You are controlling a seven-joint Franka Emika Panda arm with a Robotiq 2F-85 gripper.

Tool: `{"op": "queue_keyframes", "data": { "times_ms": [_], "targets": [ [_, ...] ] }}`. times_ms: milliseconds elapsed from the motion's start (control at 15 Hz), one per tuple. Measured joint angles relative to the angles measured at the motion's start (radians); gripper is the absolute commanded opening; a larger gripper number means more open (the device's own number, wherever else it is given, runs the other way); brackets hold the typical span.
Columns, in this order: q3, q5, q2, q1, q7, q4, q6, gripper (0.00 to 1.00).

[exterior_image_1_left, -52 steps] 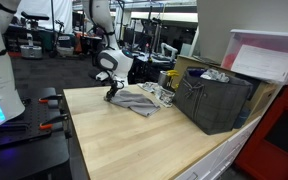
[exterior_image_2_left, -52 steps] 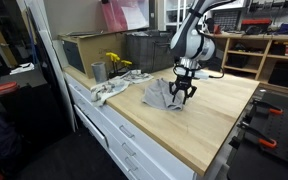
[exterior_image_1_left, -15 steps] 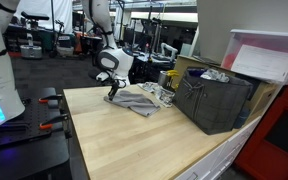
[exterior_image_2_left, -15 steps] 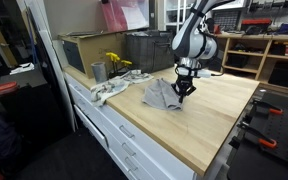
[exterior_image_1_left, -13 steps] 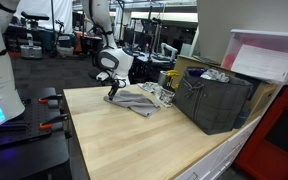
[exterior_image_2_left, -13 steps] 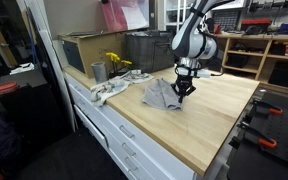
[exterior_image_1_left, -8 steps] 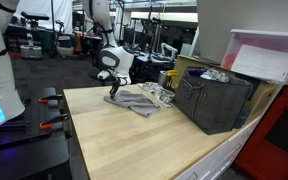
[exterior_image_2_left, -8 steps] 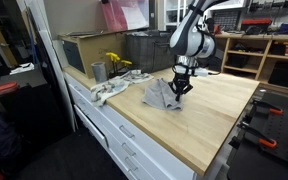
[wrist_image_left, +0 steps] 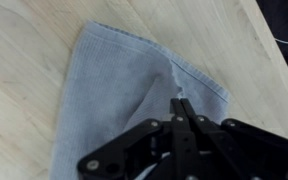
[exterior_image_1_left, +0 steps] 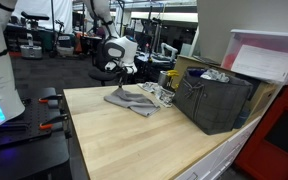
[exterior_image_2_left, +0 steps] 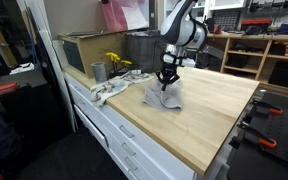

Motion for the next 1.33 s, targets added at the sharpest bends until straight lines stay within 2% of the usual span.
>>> {"op": "queue_keyframes", "data": {
  "times_ms": [533,1067,1200,1333],
  "targets": [
    [-0.001,-0.115,0.001,0.052,0.115,0.134,0.0,0.0],
    [-0.006,-0.184,0.035,0.082,0.148,0.218,-0.003,0.0],
    [-0.011,-0.204,0.047,0.095,0.162,0.235,-0.004,0.28],
    [-0.012,-0.214,0.055,0.105,0.17,0.248,-0.007,0.42]
  ]
}}
